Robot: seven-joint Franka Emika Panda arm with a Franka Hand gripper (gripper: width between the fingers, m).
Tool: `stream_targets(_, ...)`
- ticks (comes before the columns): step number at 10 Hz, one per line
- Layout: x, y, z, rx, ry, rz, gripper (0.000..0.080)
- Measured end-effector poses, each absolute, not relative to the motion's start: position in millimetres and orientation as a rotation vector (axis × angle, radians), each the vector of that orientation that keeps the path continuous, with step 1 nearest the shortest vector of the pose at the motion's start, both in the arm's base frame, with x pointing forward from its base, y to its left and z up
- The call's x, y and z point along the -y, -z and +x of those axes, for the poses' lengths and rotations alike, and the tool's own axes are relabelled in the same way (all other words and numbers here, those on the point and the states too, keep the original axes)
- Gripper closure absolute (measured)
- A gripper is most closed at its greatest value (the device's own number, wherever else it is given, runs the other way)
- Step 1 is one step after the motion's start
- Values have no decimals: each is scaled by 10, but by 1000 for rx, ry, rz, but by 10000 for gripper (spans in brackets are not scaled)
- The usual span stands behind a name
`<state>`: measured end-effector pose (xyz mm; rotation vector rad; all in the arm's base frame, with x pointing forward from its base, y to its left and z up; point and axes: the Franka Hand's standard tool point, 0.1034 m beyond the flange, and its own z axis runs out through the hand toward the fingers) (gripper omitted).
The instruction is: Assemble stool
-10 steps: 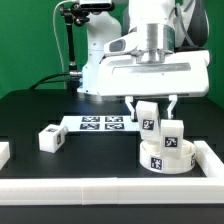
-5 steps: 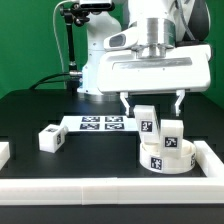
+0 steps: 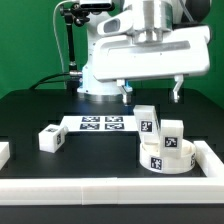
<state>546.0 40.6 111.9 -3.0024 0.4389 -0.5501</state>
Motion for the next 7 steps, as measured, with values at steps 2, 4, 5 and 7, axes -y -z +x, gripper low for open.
stream_targets(2,-365,-1114,5484,-436,487,-3006,150)
stream_targets(4,-388,-1061,5428,-431,416,-3013,150)
stream_targets(5,-423,-1025,5379,-434,281,-3012,150)
stream_targets(7,-462,-1014,5356,-411,141,-3007,150)
